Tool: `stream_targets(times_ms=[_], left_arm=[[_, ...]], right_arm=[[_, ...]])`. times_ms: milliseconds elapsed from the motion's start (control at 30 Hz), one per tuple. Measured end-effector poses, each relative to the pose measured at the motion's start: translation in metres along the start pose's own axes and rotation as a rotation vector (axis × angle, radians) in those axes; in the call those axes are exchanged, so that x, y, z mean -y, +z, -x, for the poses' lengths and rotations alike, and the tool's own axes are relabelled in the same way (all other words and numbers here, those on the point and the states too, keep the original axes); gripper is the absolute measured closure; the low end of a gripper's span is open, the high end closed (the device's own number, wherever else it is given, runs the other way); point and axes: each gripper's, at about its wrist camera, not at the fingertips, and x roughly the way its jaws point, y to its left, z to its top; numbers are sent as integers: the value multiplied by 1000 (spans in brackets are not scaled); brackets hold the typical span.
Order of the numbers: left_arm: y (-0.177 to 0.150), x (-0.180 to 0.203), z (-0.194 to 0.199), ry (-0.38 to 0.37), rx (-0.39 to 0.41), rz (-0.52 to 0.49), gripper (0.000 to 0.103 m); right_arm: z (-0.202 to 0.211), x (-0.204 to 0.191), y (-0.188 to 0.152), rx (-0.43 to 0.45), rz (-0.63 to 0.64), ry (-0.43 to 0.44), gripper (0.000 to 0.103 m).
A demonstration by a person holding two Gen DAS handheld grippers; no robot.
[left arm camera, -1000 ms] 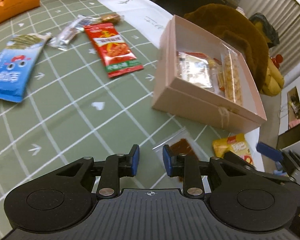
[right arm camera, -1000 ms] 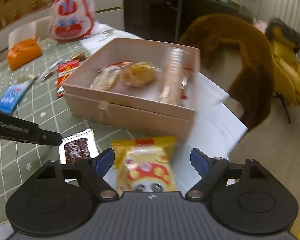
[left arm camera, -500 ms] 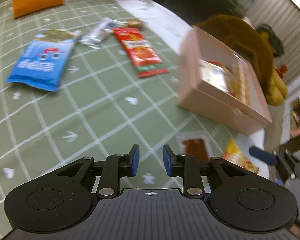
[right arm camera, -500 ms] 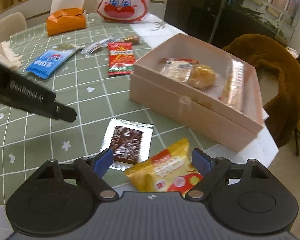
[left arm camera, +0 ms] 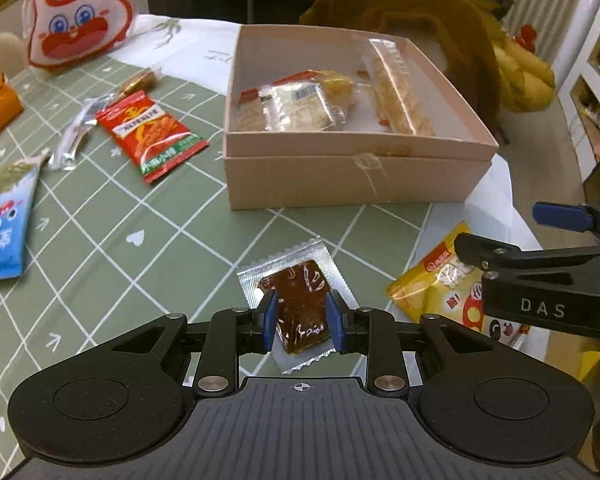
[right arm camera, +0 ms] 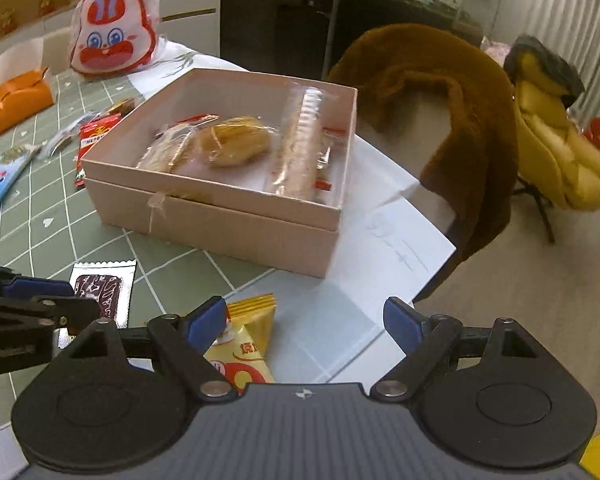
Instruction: Organize snacks
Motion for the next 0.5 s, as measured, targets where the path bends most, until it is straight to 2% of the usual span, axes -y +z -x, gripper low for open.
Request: stream_targets(times_ms=[133, 233, 333, 367, 500], left_arm=[[4, 6, 5, -25, 35, -16, 72], [4, 19, 6, -21, 56, -85, 72], [-3, 31, -2, 49, 46, -192, 70], [-6, 31, -3, 67, 42, -210, 66], [-10, 14, -1, 123, 59, -213, 64]], right_arm=[[0, 1, -3, -2, -8, 6, 17], [-3, 3, -1, -8, -21, 10, 17], [-5, 3, 0, -12, -24, 0, 17], [-5, 4, 0, -13, -23, -5, 17], [-5, 7, -2, -19, -30, -10, 17]])
